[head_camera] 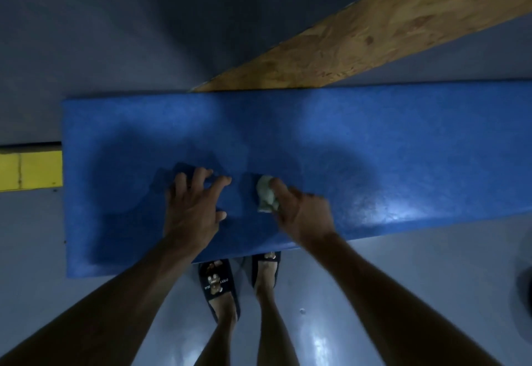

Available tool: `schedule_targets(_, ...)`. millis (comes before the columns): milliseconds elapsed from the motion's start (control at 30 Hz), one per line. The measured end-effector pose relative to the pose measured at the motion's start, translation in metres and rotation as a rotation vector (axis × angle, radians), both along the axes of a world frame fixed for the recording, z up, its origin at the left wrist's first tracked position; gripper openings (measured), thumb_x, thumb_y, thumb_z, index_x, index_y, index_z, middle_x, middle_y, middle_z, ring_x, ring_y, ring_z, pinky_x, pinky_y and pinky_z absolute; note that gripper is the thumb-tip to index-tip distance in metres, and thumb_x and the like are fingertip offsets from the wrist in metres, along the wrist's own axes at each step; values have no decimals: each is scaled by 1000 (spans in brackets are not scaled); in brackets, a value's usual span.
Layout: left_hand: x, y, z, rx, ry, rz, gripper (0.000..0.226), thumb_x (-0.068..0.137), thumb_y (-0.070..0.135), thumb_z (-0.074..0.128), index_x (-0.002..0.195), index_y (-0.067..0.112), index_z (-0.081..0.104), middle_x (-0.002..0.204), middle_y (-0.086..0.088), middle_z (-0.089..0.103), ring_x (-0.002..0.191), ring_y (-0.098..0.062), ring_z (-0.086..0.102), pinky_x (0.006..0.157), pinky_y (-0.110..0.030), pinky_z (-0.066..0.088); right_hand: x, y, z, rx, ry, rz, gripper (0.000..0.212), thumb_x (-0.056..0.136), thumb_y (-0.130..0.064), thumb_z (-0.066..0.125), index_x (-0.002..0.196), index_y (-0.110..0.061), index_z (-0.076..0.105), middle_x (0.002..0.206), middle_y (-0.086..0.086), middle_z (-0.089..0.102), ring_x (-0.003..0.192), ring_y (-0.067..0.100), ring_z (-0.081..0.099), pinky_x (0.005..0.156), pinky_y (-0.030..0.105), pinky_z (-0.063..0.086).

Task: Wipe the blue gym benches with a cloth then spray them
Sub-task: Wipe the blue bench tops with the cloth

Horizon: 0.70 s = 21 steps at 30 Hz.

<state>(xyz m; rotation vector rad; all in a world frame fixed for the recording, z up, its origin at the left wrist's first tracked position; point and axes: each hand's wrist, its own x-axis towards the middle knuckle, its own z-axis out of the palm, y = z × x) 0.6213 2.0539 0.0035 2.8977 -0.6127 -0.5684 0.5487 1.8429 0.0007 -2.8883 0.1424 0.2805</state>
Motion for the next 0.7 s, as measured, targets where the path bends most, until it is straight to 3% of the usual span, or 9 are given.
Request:
schedule_targets(67,-1,-1,-1,1,4,7,72,64,34,87,127,39,51,133,3,43,108,-29,37,88,-49,40,-2,-60,-1,-103,-11,-150,46,85,-40,47,129,-25,46,81,10,70,57,37,66,50,40,51)
schedule_targets(167,1,-1,0,3,1,6,71,64,35,87,125,39,52,132,2,44,108,-30,37,86,-50,41,2,-124,8,-140,117,-749,46,94,-47,46,132,-24,35,103,23,66,90,45,63,75,44,47)
schedule_targets(233,3,-1,-1,13,9,2,70,63,36,87,124,39,52,131,2,44,107,-29,37,85,-49,41,13,-116,6,-92,143,-975,47,96,-47,41,135,-24,30,108,26,63,98,45,60,82,45,45)
schedule_targets(333,5,-2,-1,29,12,-5,71,60,37,89,122,38,54,127,2,46,103,-30,40,79,-49,41,30,-50,-2,40,130,-881,50,97,-41,41,144,-28,28,108,17,67,95,40,64,76,39,46)
schedule_targets(433,8,-2,0,47,3,-9,72,58,40,89,121,39,55,125,2,47,101,-30,41,78,-48,40,34,10,-4,124,100,-375,49,93,-35,50,139,-25,37,104,7,68,82,37,67,65,38,48)
schedule_targets(500,8,-2,0,52,1,-22,72,57,42,88,122,39,55,126,2,47,101,-30,41,79,-48,40,42,-2,3,85,76,-73,47,88,-35,52,132,-21,47,95,6,69,69,37,67,56,38,50)
schedule_targets(567,8,-3,0,56,-1,-27,72,57,42,88,121,39,56,127,1,48,102,-31,42,81,-49,40,47,-47,2,-1,-7,91,47,84,-37,47,128,-21,51,85,7,69,56,36,65,46,37,50)
schedule_targets(633,9,-3,-1,58,5,-11,72,56,40,89,120,38,57,127,0,49,103,-32,43,84,-51,41,51,-99,2,-76,-25,-78,44,87,-37,47,128,-22,46,87,14,70,60,40,66,50,40,51)
schedule_targets(700,10,-3,-2,54,15,-5,73,54,39,90,119,37,57,126,-2,50,103,-33,43,85,-54,41,57,-140,6,-126,84,-460,42,93,-40,49,129,-21,38,95,21,67,78,44,65,64,42,47)
